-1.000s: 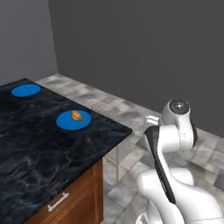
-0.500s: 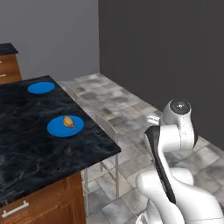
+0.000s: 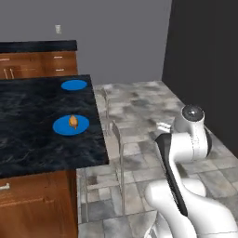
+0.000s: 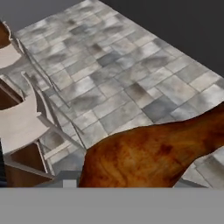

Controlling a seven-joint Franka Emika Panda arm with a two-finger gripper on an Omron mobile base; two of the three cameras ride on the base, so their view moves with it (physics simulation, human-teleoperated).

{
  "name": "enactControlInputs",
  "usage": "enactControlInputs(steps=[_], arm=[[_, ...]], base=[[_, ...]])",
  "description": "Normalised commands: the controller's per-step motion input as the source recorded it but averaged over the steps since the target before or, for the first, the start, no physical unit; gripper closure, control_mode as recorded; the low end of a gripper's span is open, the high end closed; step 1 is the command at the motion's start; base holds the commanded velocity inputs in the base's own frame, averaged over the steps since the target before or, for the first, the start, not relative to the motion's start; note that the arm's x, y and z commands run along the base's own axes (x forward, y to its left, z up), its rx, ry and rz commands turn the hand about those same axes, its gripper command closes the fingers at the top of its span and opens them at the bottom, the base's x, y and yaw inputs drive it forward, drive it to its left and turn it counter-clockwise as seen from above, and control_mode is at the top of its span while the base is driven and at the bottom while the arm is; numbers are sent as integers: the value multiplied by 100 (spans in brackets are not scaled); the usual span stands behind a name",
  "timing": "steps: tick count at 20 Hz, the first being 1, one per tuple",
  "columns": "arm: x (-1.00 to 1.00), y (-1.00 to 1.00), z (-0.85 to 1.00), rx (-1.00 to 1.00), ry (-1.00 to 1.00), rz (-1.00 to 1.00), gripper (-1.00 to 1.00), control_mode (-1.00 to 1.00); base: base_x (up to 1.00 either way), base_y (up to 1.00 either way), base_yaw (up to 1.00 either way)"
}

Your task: Take the chicken drumsticks from the pan and place one on each plate on the dining counter.

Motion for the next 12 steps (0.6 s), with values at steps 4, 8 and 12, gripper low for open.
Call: enactControlInputs(steps=[4,8,12], arm=[[0,0,0,0,0,0,100,100],[0,0,0,0,0,0,100,100],[0,0,0,0,0,0,100,100]], base=[[23,-86,63],[61,-92,54],[82,-92,52]])
